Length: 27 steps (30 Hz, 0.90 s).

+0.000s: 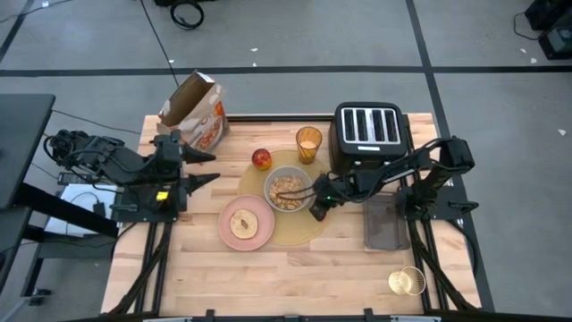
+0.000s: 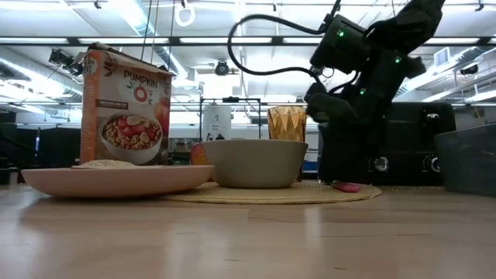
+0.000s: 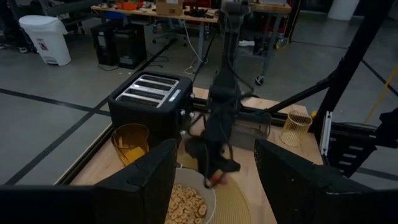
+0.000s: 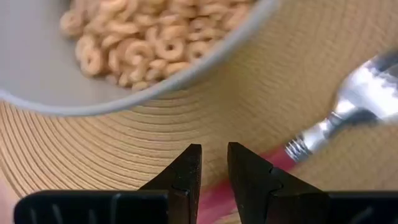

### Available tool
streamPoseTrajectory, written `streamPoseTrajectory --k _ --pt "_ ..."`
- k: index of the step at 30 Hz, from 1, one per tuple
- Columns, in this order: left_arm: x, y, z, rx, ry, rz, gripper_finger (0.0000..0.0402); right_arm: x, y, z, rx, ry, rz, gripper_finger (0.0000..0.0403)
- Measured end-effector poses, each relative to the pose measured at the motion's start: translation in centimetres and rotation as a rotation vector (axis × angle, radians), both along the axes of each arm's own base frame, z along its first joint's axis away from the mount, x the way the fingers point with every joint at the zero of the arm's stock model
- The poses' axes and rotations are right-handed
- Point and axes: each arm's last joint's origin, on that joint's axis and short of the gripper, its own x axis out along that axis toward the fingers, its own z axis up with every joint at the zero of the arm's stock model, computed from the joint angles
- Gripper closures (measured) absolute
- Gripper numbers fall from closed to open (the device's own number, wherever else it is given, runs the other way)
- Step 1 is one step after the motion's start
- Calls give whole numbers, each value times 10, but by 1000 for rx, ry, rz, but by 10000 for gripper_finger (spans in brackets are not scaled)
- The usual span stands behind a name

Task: Arrange a breakfast setting
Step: Put the red fork on the brown place mat beside the gray bowl, then return to Home Position

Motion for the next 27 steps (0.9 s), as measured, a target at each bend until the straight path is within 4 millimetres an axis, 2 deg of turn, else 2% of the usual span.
streamPoseTrajectory --k 2,6,16,22,27 --pt "0 0 0 -2 -4 0 179 4 1 -4 -8 -14 66 316" --pt "0 0 1 -5 -8 -1 179 2 2 -6 8 14 66 320" --pt "0 0 1 -8 -13 0 179 -2 2 13 12 -39 80 331" --pt "3 -3 1 -33 -22 -1 180 -22 4 43 -28 -30 174 333" --pt "12 -13 -13 -51 -64 -35 181 -39 12 88 -5 -228 310 356"
